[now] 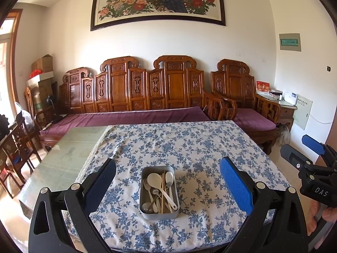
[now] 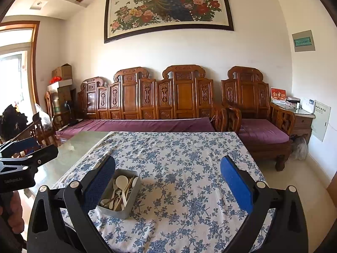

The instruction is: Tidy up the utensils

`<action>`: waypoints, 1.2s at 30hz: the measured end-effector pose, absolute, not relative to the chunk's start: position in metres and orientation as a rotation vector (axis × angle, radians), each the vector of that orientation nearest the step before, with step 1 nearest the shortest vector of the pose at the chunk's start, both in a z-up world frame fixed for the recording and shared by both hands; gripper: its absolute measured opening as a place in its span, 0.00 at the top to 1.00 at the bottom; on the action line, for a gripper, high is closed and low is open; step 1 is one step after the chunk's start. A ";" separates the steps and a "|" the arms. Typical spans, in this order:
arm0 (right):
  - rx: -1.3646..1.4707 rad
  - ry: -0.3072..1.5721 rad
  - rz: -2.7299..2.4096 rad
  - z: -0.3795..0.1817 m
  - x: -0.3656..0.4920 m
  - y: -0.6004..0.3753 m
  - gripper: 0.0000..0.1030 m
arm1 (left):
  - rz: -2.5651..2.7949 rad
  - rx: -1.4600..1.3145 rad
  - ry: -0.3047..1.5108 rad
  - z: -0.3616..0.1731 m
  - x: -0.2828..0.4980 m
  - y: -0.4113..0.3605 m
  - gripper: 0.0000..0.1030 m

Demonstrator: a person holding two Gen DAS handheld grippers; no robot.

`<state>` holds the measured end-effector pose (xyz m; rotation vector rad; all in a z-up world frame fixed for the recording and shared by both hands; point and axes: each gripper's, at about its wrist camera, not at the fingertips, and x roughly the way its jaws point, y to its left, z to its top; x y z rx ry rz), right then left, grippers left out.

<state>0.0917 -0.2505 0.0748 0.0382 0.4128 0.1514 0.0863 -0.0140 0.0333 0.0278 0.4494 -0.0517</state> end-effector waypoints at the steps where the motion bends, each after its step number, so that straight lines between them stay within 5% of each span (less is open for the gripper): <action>1: 0.038 0.412 0.152 0.075 0.092 -0.250 0.02 | -0.052 0.028 0.449 0.033 0.086 -0.014 0.08; 36: 0.042 0.402 0.158 0.077 0.090 -0.253 0.02 | -0.053 0.024 0.443 0.039 0.084 -0.017 0.07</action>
